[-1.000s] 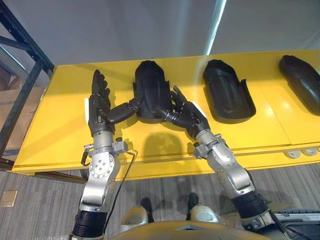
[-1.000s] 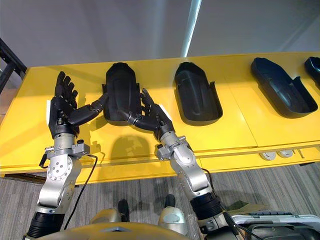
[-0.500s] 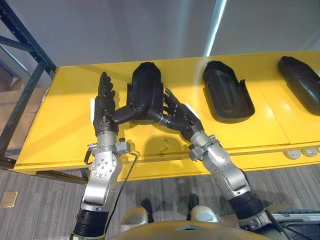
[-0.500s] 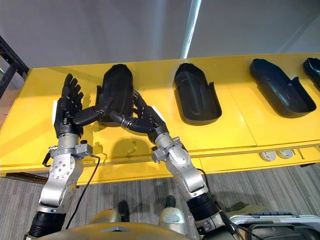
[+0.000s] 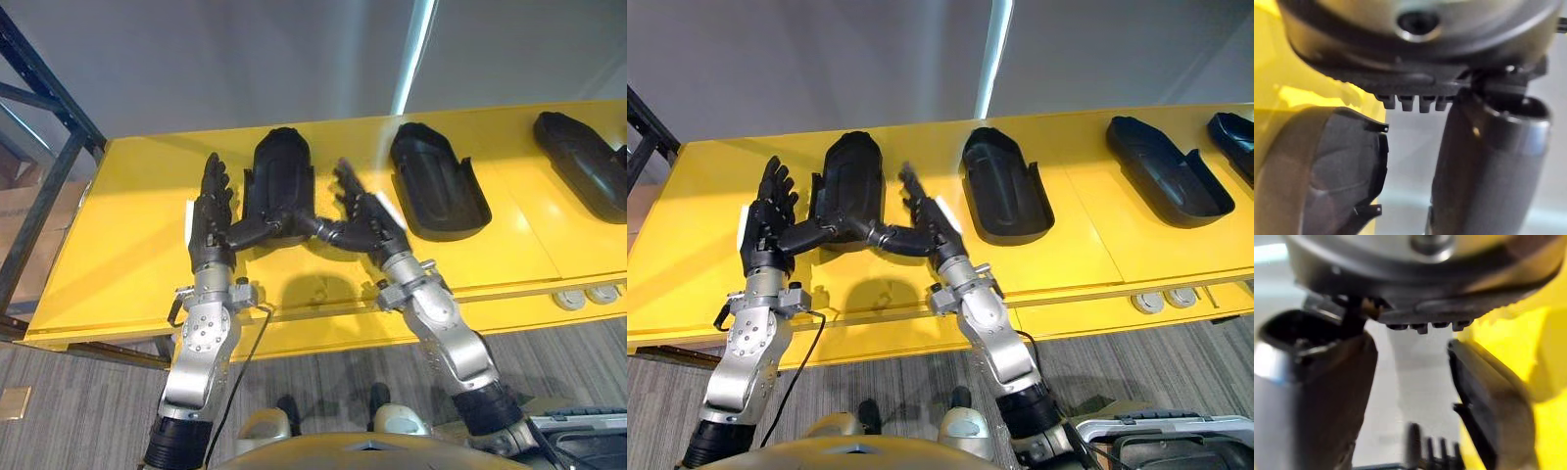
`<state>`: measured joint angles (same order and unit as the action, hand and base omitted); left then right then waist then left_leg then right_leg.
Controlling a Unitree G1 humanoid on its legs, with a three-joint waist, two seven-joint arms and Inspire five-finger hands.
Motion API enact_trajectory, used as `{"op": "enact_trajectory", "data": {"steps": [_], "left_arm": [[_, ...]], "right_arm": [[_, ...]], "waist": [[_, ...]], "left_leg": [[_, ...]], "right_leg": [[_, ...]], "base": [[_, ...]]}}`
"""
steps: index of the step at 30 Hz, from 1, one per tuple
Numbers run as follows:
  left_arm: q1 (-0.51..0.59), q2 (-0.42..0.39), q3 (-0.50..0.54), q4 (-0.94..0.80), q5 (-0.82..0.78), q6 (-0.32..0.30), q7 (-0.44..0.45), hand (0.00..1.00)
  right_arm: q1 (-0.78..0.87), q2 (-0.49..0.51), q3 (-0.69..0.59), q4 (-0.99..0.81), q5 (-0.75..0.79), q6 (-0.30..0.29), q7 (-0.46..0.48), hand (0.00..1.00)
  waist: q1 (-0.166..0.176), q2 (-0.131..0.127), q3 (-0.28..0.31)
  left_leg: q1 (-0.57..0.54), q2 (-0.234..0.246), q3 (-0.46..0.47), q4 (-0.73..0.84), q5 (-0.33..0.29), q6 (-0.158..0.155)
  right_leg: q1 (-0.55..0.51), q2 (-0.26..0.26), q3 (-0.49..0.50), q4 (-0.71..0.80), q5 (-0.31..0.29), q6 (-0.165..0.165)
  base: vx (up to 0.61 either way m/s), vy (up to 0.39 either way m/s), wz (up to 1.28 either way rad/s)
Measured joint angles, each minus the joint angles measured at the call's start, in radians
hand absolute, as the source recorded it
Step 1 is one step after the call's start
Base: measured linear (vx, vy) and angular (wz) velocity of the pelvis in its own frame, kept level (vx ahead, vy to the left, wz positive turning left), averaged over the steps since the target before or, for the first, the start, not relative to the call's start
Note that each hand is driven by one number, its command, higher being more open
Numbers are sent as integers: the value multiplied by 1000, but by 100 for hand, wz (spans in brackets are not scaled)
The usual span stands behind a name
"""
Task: Walk over and take three plastic housings, then place them on the shelf
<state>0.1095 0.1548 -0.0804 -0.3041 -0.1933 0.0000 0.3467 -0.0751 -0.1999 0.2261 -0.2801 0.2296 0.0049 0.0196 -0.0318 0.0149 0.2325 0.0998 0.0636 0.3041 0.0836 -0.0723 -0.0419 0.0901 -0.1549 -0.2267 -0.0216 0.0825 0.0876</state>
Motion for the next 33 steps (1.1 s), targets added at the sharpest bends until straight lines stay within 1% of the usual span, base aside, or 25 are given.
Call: {"op": "enact_trajectory", "data": {"steps": [2,3,5,6,7,9,10,12,13,14,15,16,17,20,22,23,26,31,33], "left_arm": [[42,0,32,0,0,-1,8,100],[65,0,58,0,1,-2,14,100],[77,0,86,0,1,-8,17,100],[94,0,110,0,1,-24,15,100],[102,0,122,0,1,-29,14,100],[130,-1,165,-12,1,-43,7,100],[136,-1,172,-18,1,-44,1,100],[146,-1,190,-21,0,-55,-29,100],[151,-2,196,-21,0,-59,-35,100],[166,-2,206,-21,-1,-66,-48,100],[175,-2,210,-21,-1,-66,-52,100],[188,-2,218,-21,-13,-66,-62,100],[201,-2,222,-21,-58,-69,-78,100],[230,-11,220,-15,-164,-70,-145,100],[244,-21,211,-15,-201,-70,-175,100],[255,-23,191,-10,-238,-66,-200,100],[254,-23,167,1,-242,-64,-209,100],[243,-14,165,19,-283,-64,-211,100],[236,6,165,34,-287,-64,-209,100]], "right_arm": [[21,-1,-96,-95,3,-66,-6,100],[34,-1,-173,-143,27,-115,1,100],[53,-3,-245,-179,68,-154,14,100],[81,-4,-293,-204,104,-171,31,100],[98,-4,-314,-213,122,-174,43,100],[174,-6,-373,-228,160,-175,91,100],[196,-6,-383,-229,173,-171,108,100],[291,-7,-406,-229,211,-143,181,100],[311,-8,-409,-229,216,-136,203,100],[348,-15,-415,-229,232,-117,250,100],[366,-24,-416,-229,240,-109,267,100],[400,-39,-423,-229,260,-98,303,100],[431,-42,-439,-229,279,-94,330,100],[490,-39,-486,-229,319,-85,350,100],[511,-36,-506,-229,337,-85,359,100],[534,-27,-526,-229,350,-85,379,100],[556,-26,-530,-229,356,-83,414,100],[606,-29,-532,-228,356,-76,475,100],[618,-34,-531,-228,356,-48,506,100]], "waist": [[-1,0,-1],[-5,-1,-5],[-8,-3,-10],[-12,-4,-17],[-15,-4,-21],[-29,-3,-32],[-29,-3,-32],[-31,-1,-43],[-32,0,-44],[-42,0,-44],[-48,0,-45],[-53,0,-45],[-54,0,-47],[-58,-3,-50],[-59,-5,-53],[-64,-9,-55],[-82,-12,-57],[-88,-3,-63],[-93,2,-67]], "left_leg": [[12,2,15,0,-7,-3],[15,3,24,0,-10,-2],[15,3,29,-1,-14,-3],[16,4,31,-1,-15,-3],[16,4,31,-2,-15,-3],[25,4,35,-8,-16,-3],[30,4,39,-12,-16,-3],[33,3,45,-21,-19,-5],[33,3,46,-21,-20,-5],[33,3,48,-25,-21,-6],[33,3,49,-26,-21,-6],[33,3,53,-29,-21,-6],[33,3,64,-34,-21,-6],[33,6,82,-36,-22,-8],[32,6,92,-36,-23,-9],[33,9,101,-36,-25,-12],[32,13,107,-35,-28,-16],[32,19,130,-35,-32,-21],[32,19,132,-35,-32,-21]], "right_leg": [[3,0,15,-2,0,0],[6,1,20,-4,0,0],[6,1,28,-12,0,1],[6,0,32,-16,1,1],[6,0,32,-16,1,1],[9,2,36,-19,1,1],[12,2,38,-20,1,2],[16,3,40,-32,2,4],[16,3,41,-33,2,4],[15,4,41,-33,2,4],[15,4,41,-33,2,4],[11,5,45,-34,2,4],[2,7,57,-34,2,4],[-10,16,74,-34,2,4],[-17,17,84,-34,2,4],[-22,17,94,-34,2,4],[-27,21,99,-34,2,4],[-40,28,122,-34,2,4],[-41,29,125,-33,2,4]], "base": [[5,25,-23],[-2,31,-16],[0,19,-12],[10,12,-8],[24,13,-4],[33,11,-6],[11,7,-8],[1,3,-5],[0,0,0],[0,0,0],[0,0,0],[10,0,-12],[12,0,-18],[18,-10,-17],[23,-5,-15],[29,4,-15],[8,-13,-11],[-23,-32,-13],[-32,-27,-2]]}}
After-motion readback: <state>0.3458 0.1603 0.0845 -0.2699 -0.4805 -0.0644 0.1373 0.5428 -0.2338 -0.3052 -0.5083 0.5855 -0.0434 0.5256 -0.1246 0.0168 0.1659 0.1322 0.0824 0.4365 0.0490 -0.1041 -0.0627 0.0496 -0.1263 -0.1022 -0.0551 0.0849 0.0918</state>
